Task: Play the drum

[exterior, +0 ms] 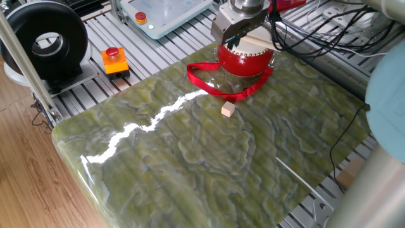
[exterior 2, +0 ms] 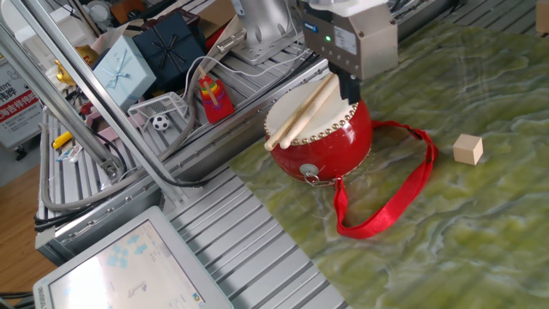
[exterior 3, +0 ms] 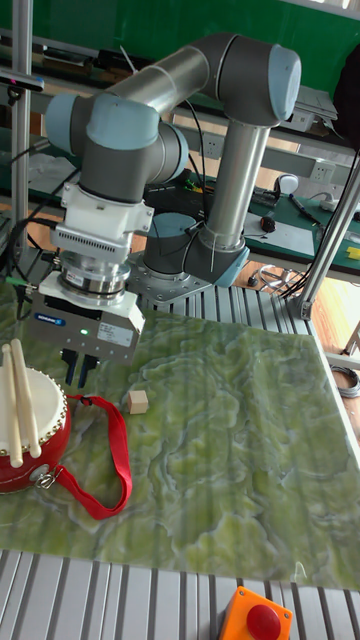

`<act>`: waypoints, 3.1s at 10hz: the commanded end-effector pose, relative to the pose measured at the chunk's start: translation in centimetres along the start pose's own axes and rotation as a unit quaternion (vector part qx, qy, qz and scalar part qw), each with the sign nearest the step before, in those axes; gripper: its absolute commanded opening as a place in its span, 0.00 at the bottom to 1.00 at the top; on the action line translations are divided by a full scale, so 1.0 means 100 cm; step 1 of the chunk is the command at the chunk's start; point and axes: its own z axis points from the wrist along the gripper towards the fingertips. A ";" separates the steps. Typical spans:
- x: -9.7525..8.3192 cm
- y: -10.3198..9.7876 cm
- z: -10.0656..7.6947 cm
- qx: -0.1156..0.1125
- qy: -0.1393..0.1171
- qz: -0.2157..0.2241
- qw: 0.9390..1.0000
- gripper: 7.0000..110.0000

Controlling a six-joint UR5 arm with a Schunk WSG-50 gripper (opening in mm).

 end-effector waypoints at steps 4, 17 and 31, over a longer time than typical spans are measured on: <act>0.016 0.028 -0.017 -0.051 -0.014 0.049 0.997 0.00; 0.029 0.071 -0.021 -0.048 0.004 0.023 0.999 0.00; 0.071 0.120 -0.004 -0.050 0.014 -0.066 0.996 0.00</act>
